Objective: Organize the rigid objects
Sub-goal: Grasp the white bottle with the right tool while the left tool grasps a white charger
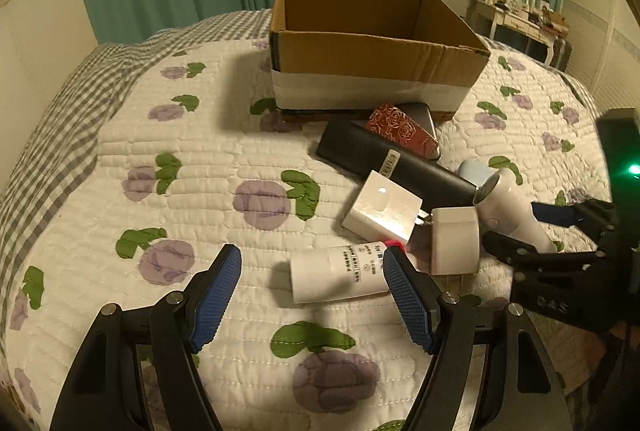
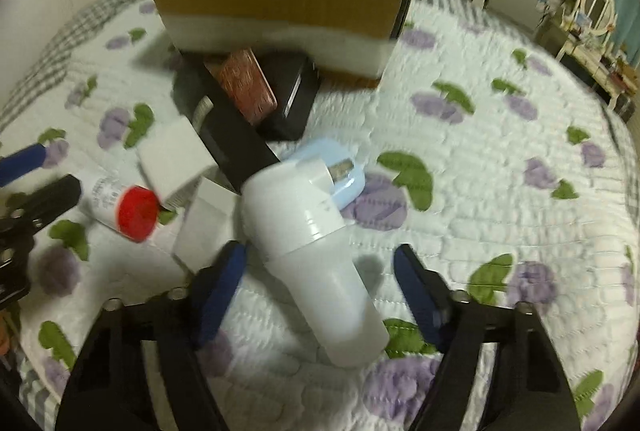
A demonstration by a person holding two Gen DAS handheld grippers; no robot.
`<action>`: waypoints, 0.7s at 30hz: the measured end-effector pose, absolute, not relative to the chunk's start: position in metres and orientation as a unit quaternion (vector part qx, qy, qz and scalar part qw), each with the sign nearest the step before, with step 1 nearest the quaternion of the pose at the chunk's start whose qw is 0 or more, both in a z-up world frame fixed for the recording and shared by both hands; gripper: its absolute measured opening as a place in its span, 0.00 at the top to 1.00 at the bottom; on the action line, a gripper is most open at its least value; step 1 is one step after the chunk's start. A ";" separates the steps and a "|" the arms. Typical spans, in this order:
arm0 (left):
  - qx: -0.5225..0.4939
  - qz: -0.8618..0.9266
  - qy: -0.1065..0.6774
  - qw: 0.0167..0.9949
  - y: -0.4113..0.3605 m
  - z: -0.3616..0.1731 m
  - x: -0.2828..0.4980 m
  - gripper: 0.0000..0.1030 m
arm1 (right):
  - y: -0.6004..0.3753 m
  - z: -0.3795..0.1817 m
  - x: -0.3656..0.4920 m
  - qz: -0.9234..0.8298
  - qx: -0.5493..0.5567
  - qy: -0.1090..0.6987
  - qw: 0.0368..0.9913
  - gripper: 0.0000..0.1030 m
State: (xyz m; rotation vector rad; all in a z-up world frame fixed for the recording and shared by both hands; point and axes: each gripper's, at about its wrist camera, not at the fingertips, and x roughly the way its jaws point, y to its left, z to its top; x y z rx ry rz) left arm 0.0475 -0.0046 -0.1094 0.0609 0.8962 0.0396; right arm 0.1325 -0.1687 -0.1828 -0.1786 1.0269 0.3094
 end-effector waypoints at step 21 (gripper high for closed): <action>0.054 -0.082 0.492 0.865 -0.102 -0.147 0.075 0.30 | -0.234 -0.149 0.126 0.139 0.005 0.455 0.880 0.58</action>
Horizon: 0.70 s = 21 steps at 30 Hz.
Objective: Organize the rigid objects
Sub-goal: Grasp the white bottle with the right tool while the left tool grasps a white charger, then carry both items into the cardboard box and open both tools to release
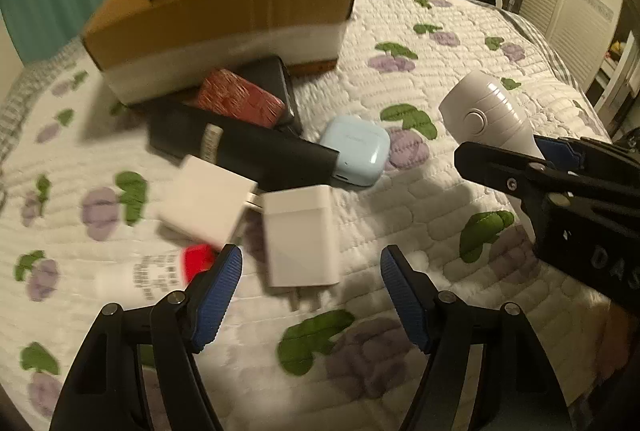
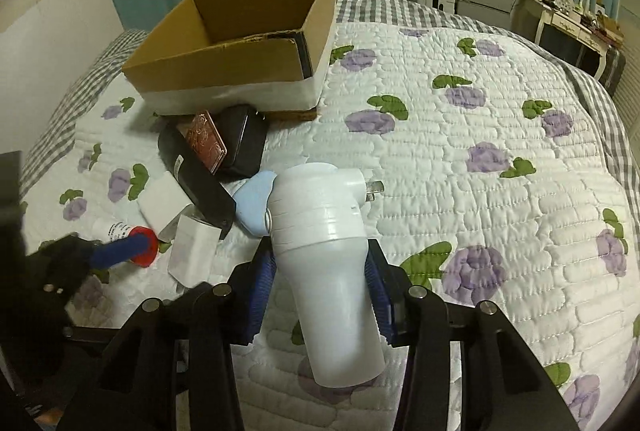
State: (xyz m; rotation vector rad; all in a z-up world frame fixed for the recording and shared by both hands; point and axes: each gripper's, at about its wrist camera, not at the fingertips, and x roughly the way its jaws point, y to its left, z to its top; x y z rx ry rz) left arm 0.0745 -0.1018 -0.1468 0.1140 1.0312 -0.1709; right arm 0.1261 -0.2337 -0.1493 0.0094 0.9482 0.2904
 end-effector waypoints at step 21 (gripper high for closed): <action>0.010 -0.086 0.481 0.872 -0.085 -0.114 0.062 0.59 | -0.221 -0.135 0.108 0.127 -0.024 0.447 0.885 0.58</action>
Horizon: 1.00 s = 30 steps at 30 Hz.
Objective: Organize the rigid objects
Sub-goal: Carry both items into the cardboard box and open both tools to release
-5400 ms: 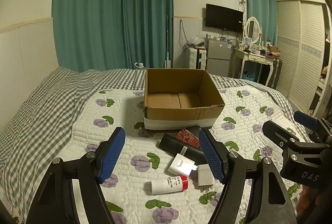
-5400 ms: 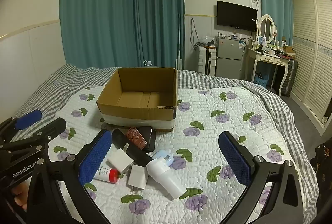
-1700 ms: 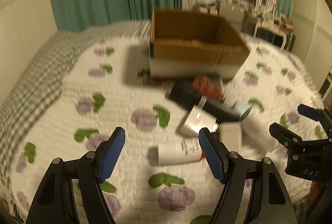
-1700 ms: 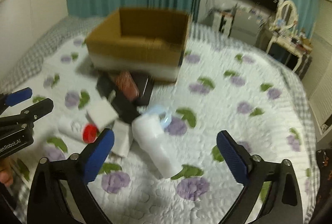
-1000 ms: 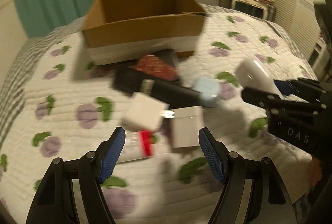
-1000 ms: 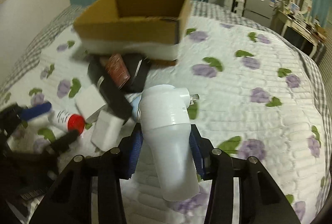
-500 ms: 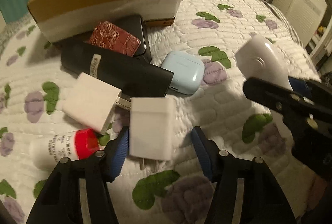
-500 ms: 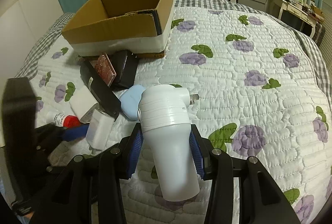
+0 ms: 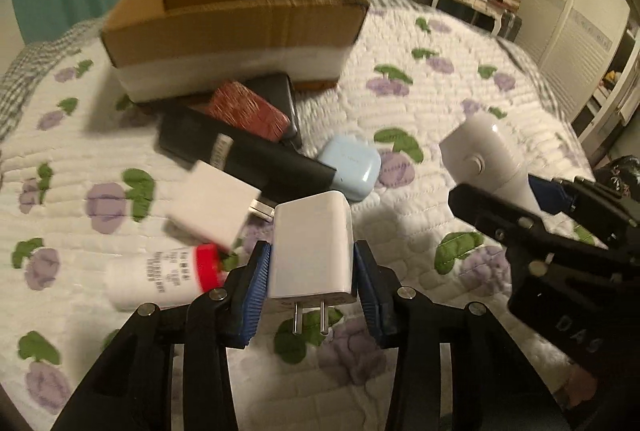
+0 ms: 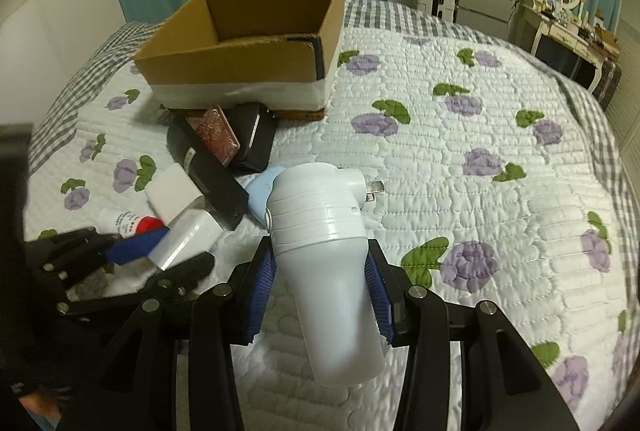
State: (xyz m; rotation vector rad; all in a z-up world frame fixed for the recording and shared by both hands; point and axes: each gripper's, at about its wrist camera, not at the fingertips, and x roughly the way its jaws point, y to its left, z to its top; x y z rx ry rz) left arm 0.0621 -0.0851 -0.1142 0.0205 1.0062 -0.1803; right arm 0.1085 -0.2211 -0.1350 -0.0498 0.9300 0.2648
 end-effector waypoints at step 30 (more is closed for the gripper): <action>0.019 -0.025 0.358 0.933 -0.018 0.025 0.096 0.59 | -0.160 0.010 0.116 0.150 -0.083 0.328 0.929 0.58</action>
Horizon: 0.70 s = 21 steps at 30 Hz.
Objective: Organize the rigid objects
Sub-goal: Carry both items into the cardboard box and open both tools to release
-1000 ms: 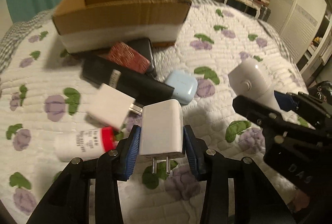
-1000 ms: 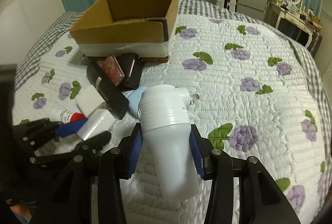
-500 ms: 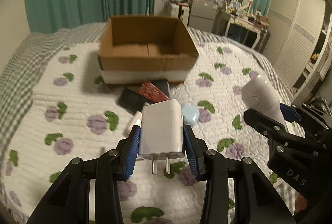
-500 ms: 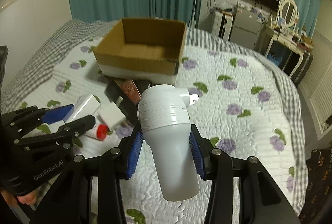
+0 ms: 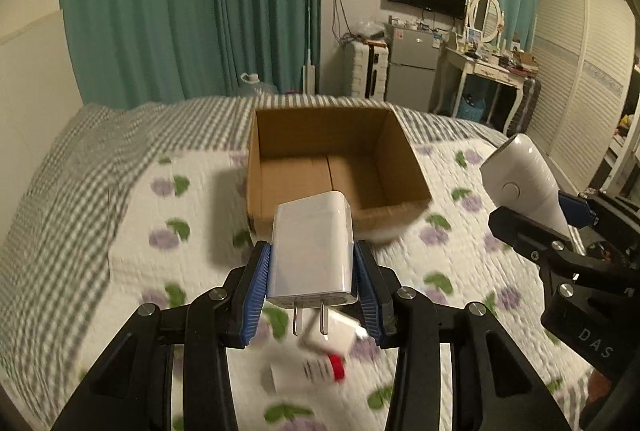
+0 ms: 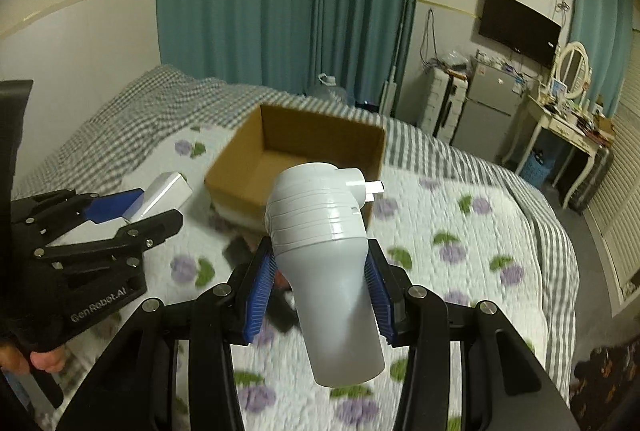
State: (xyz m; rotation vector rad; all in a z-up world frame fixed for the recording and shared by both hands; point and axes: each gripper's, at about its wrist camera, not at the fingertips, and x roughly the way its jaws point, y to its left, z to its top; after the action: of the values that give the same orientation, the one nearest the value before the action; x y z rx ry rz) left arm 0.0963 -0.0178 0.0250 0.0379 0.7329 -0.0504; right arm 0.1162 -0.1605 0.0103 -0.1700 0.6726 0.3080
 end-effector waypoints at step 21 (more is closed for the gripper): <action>0.080 0.013 0.392 0.917 -0.017 -0.049 0.268 0.59 | -0.136 -0.051 0.316 0.166 -0.075 0.339 0.923 0.58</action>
State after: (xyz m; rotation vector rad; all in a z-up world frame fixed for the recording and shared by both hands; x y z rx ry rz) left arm 0.2680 -0.0172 -0.0487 0.1646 0.8059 0.0261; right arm 0.3159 -0.1357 -0.0514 -0.1532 0.6961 0.3414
